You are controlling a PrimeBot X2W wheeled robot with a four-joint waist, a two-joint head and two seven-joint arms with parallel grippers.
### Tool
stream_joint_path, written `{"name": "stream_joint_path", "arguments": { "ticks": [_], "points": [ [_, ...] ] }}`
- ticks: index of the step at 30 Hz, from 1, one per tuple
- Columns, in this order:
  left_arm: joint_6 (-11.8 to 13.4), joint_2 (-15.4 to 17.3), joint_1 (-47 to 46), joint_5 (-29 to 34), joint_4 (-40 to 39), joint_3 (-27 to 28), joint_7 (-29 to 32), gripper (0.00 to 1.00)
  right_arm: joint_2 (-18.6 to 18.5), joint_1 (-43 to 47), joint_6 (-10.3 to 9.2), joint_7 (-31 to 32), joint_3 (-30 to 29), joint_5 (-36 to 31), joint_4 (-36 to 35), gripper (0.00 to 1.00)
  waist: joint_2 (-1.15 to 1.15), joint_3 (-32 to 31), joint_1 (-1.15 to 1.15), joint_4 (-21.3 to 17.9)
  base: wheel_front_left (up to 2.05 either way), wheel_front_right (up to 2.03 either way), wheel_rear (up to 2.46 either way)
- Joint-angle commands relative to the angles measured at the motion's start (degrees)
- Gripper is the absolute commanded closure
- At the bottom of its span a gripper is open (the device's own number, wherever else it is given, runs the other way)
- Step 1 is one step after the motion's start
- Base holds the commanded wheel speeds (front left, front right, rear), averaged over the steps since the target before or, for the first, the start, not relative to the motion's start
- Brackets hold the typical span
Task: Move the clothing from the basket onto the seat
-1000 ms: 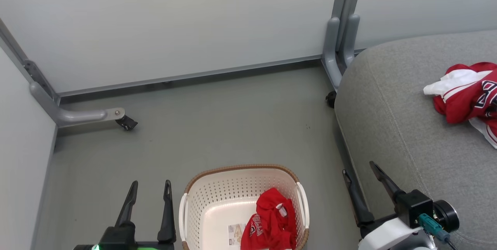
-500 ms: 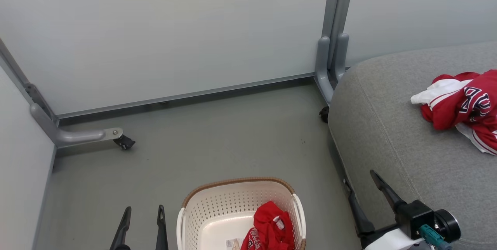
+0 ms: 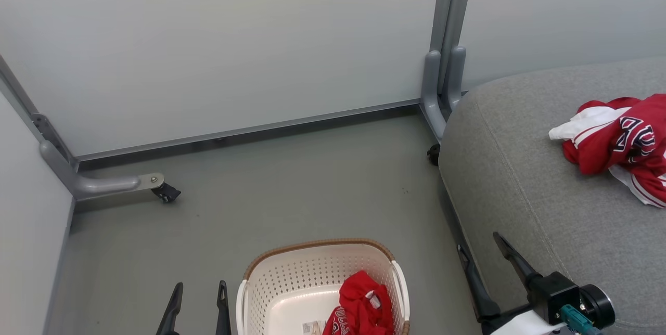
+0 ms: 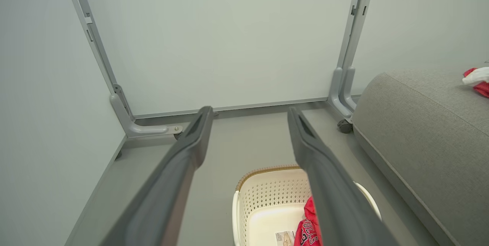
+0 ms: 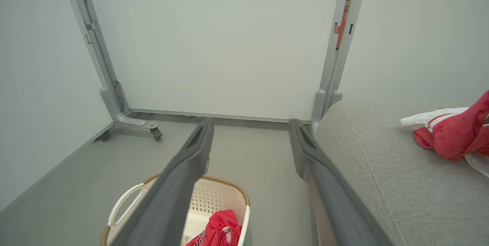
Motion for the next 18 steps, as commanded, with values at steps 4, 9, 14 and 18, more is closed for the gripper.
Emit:
{"name": "stream_joint_path", "arguments": {
  "ticks": [4,9,14,18],
  "points": [
    [0.4,0.0,0.3,-0.6,0.2,-0.3,0.0,0.0,-0.2,0.6,-0.06,-0.1,0.0,0.3,0.2,0.0,0.0,0.2,0.0,0.0,0.0,0.0,0.0],
    [0.4,0.0,-0.1,-0.9,0.3,-0.9,0.0,0.0,-0.2,1.0,-0.06,-0.1,-0.1,0.7,-0.1,0.0,0.0,1.0,0.0,0.1,0.0,0.0,0.0],
    [0.0,0.0,-0.8,-0.8,0.8,-1.5,0.0,0.0,-0.2,0.8,-0.06,-0.1,-0.4,0.8,-0.2,0.0,0.0,2.9,0.0,0.2,0.0,0.0,0.0],
    [-0.3,0.0,-1.7,-0.9,1.2,-2.0,0.0,0.0,-0.2,-0.1,-0.06,-0.1,-0.7,0.7,-0.7,0.0,0.0,5.7,0.0,0.2,0.0,0.0,0.0]
  ]
}}
